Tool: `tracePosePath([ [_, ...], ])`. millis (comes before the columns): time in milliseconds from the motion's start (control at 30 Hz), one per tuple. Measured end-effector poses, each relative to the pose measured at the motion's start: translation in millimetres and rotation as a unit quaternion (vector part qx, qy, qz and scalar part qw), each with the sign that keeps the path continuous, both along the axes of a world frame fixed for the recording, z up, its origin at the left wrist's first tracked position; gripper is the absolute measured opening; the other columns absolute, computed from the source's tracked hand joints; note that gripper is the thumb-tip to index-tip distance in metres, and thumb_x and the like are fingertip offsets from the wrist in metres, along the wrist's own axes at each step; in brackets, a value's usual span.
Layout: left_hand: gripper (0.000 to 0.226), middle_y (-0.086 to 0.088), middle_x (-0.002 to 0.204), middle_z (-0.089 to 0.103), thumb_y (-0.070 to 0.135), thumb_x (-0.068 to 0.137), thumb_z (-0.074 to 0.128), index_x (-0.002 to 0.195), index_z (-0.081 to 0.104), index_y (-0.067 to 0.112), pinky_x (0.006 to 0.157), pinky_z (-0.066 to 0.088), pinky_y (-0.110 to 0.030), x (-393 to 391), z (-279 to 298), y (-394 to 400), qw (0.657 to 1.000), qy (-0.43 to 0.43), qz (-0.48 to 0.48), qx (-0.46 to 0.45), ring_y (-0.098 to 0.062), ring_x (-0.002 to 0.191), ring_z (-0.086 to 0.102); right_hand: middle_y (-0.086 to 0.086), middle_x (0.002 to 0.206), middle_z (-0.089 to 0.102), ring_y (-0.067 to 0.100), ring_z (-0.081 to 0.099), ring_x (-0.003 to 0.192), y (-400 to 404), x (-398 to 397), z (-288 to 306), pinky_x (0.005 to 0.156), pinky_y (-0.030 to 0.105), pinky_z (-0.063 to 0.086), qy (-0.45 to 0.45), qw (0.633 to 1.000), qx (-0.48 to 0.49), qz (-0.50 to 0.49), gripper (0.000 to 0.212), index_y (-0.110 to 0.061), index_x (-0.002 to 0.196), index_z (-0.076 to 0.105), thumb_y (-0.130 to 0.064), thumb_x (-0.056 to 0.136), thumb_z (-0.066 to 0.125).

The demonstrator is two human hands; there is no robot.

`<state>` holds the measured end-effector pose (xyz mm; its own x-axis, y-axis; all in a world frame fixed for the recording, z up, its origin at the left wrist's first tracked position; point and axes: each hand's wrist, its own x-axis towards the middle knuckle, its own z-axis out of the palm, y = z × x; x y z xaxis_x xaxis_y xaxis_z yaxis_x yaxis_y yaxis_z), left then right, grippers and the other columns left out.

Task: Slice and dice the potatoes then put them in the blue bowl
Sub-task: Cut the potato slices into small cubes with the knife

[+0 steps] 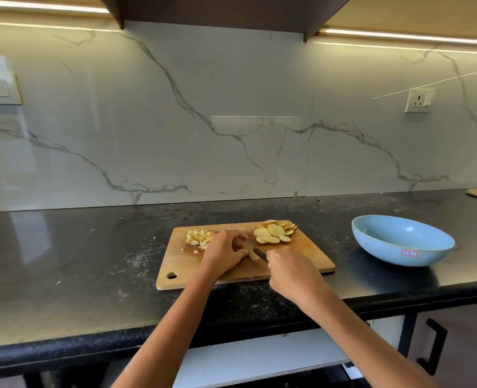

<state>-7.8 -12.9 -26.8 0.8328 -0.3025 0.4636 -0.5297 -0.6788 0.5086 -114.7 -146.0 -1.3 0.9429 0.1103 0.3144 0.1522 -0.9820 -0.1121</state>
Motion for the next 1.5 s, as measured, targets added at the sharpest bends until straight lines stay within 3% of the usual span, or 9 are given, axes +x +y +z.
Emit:
tracePosePath([
  [367, 0.038, -0.002, 0.091, 0.071, 0.012, 0.077, 0.073, 0.113, 0.064, 0.012, 0.073, 0.048, -0.017, 0.6, 0.6, 1.3, 1.0, -0.016, -0.008, -0.011, -0.009, 0.079, 0.063, 0.011, 0.092, 0.062, 0.023, 0.06, 0.083, 6.6, 5.1, 2.2, 0.059, 0.025, 0.036, 0.046, 0.999, 0.004, -0.001, 0.014, -0.004, 0.098, 0.061, -0.007, 0.093, 0.048],
  [567, 0.037, -0.002, 0.097, 0.07, 0.014, 0.08, 0.071, 0.115, 0.063, 0.015, 0.072, 0.043, -0.014, -2.7, 2.0, 0.7, 1.0, -0.02, -0.008, 0.013, -0.005, 0.078, 0.057, 0.008, 0.096, 0.056, 0.015, 0.045, 0.074, 0.5, -25.9, -5.3, 0.062, 0.026, 0.035, 0.04, 0.999, -0.019, 0.0, 0.019, -0.008, 0.108, 0.055, -0.003, 0.093, 0.046],
  [733, 0.035, -0.002, 0.101, 0.068, 0.01, 0.083, 0.067, 0.117, 0.062, 0.015, 0.077, 0.046, -0.017, -3.9, 2.3, -0.2, 1.0, -0.004, -0.011, 0.024, -0.008, 0.083, 0.058, -0.001, 0.078, 0.047, 0.016, 0.047, 0.071, -12.8, -44.8, 3.0, 0.056, 0.026, 0.035, 0.055, 0.998, -0.033, 0.0, 0.015, -0.009, 0.102, 0.057, -0.006, 0.092, 0.047],
  [900, 0.052, 0.003, 0.128, 0.055, -0.013, 0.085, 0.042, 0.125, 0.056, 0.019, 0.096, 0.042, -0.02, -9.4, 6.4, -5.9, 0.992, 0.034, -0.101, 0.061, -0.011, 0.118, 0.05, 0.001, 0.075, 0.056, 0.013, 0.047, 0.058, -38.8, -30.5, 25.4, 0.049, 0.023, 0.033, 0.08, 0.996, 0.011, -0.024, 0.024, -0.011, 0.066, 0.045, -0.009, 0.09, 0.047],
  [967, 0.056, 0.005, 0.128, 0.053, -0.015, 0.083, 0.04, 0.123, 0.058, 0.019, 0.087, 0.039, -0.01, -10.8, 7.8, -6.4, 0.988, 0.038, -0.122, 0.086, -0.008, 0.116, 0.046, 0.003, 0.082, 0.059, 0.015, 0.047, 0.059, -44.8, -26.2, 27.4, 0.052, 0.026, 0.034, 0.08, 0.996, 0.024, -0.03, 0.032, -0.015, 0.06, 0.037, -0.01, 0.091, 0.046],
  [1033, 0.054, 0.003, 0.125, 0.055, -0.015, 0.085, 0.039, 0.12, 0.061, 0.019, 0.08, 0.038, -0.007, -8.6, 7.3, -6.1, 0.986, 0.044, -0.129, 0.095, -0.008, 0.112, 0.047, 0.0, 0.069, 0.049, 0.013, 0.043, 0.055, -46.4, -26.4, 26.8, 0.048, 0.025, 0.03, 0.096, 0.995, 0.015, -0.038, 0.034, -0.016, 0.06, 0.036, -0.011, 0.092, 0.046],
  [1200, 0.046, 0.0, 0.123, 0.059, -0.011, 0.088, 0.042, 0.116, 0.063, 0.019, 0.09, 0.042, -0.018, 0.2, 10.0, -5.0, 0.984, 0.052, -0.126, 0.117, -0.015, 0.113, 0.053, -0.002, 0.062, 0.041, 0.009, 0.04, 0.053, -50.2, -28.0, 23.5, 0.046, 0.022, 0.026, 0.118, 0.992, 0.004, -0.05, 0.035, -0.019, 0.06, 0.035, -0.013, 0.093, 0.045],
  [1367, 0.035, -0.002, 0.119, 0.06, -0.006, 0.087, 0.053, 0.114, 0.064, 0.013, 0.08, 0.04, -0.008, -0.5, 19.5, -8.0, 0.978, 0.057, -0.141, 0.146, -0.008, 0.103, 0.053, -0.005, 0.065, 0.04, 0.006, 0.04, 0.056, -47.0, -25.7, 18.6, 0.047, 0.021, 0.026, 0.1, 0.994, 0.008, -0.053, 0.034, -0.022, 0.062, 0.035, -0.016, 0.094, 0.046],
  [1500, 0.034, -0.005, 0.118, 0.061, -0.006, 0.085, 0.057, 0.112, 0.066, 0.013, 0.087, 0.046, -0.022, 0.0, 27.2, -15.3, 0.969, 0.064, -0.144, 0.189, -0.017, 0.108, 0.057, -0.006, 0.066, 0.041, 0.005, 0.041, 0.059, -42.9, -21.7, 12.7, 0.049, 0.018, 0.029, 0.093, 0.994, 0.024, -0.048, 0.036, -0.024, 0.062, 0.034, -0.016, 0.096, 0.045],
])
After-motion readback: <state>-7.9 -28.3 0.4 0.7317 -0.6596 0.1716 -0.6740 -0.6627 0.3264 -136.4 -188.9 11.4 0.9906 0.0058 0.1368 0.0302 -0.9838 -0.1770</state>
